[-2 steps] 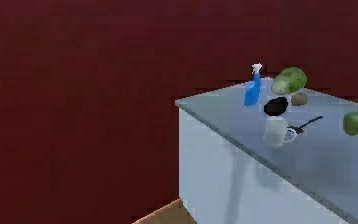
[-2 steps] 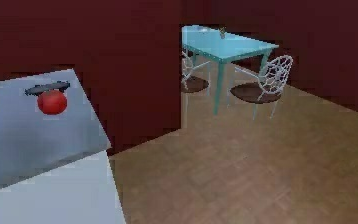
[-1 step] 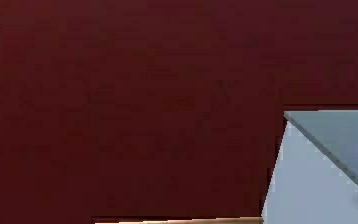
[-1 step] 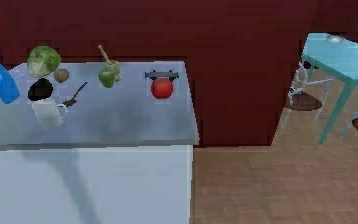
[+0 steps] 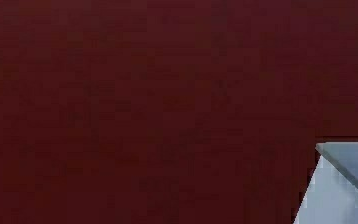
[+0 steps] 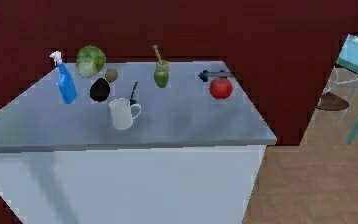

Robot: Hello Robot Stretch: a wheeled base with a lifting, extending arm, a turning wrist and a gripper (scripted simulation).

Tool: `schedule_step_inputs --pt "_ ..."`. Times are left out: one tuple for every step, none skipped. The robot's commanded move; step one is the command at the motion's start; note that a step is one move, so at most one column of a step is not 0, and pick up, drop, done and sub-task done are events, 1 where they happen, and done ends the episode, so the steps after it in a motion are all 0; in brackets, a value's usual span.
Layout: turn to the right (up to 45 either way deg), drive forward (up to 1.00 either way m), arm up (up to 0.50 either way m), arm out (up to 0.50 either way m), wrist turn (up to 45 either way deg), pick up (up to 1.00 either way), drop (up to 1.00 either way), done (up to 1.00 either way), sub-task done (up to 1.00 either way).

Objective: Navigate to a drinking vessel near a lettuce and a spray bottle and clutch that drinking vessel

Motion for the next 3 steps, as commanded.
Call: schedule_step_inputs --pt "45.0 0.0 0.0 0.0 0.0 0.0 0.0 0.0 0.0" --pt "-45.0 0.0 0.0 0.0 0.0 0.0 0.0 0.0 0.0" --pt "-12.0 0.0 0.0 0.0 0.0 0.0 0.0 0.0 0.0"
